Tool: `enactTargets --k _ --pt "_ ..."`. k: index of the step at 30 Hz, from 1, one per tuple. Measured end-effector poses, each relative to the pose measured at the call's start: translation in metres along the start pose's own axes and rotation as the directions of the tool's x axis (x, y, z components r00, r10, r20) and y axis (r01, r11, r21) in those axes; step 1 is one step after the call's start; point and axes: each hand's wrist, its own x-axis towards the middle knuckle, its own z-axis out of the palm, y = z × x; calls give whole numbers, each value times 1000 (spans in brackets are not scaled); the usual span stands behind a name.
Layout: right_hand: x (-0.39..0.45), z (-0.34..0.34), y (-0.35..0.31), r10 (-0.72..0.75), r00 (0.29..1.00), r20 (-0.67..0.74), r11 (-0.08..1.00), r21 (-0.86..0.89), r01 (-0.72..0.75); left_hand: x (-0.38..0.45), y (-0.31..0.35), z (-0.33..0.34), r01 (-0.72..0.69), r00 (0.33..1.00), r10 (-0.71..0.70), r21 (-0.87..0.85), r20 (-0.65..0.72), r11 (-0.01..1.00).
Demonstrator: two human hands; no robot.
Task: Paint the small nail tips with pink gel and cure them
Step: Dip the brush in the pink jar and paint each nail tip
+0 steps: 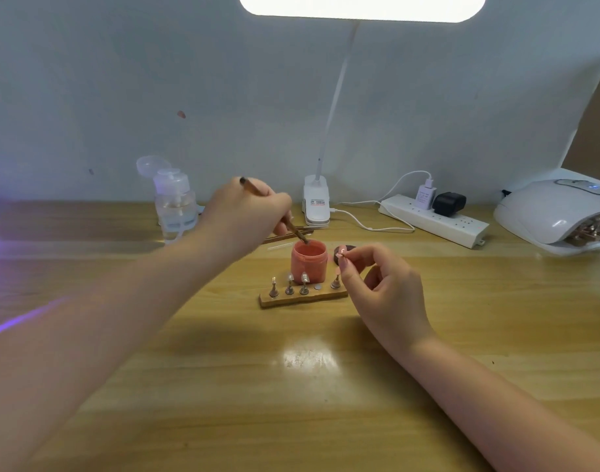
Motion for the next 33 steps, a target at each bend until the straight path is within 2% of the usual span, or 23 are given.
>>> enactTargets --k 5,8,10,12,15,18,23,26,29,31,33 --pt "0 1 1 -26 1000 -13 999 -36 26 37 19 16 170 969 -181 79 165 982" --pt "0 2 3 -44 999 -29 998 -50 43 39 21 26 190 939 -232 177 254 966" --pt "0 2 4 -57 998 -29 997 -54 56 36 18 30 197 926 -243 180 288 964" --pt "-1 2 4 -63 998 -26 997 -49 61 34 16 29 209 935 -239 136 263 968" --pt "-1 2 3 -71 997 -30 996 -53 69 33 12 19 253 954 -247 -18 173 967" --pt "-2 3 2 -71 997 -26 996 -62 69 28 0 5 331 938 -308 -149 158 932" --pt "-1 1 2 -67 998 -10 995 -77 66 18 -23 -7 405 913 -380 -229 149 885" --pt "-1 1 1 -57 998 -9 995 -82 56 11 -32 -15 381 925 -363 -306 116 873" --pt "-1 1 1 -43 999 -10 996 -80 42 -3 -34 -15 275 960 -276 -385 54 881" --pt "-1 0 0 -36 999 -6 996 -80 36 -18 -35 -11 125 989 -146 -421 -17 898" --pt "-1 0 -1 -33 999 -2 996 -80 32 -38 -37 -4 -94 993 56 -406 -105 909"
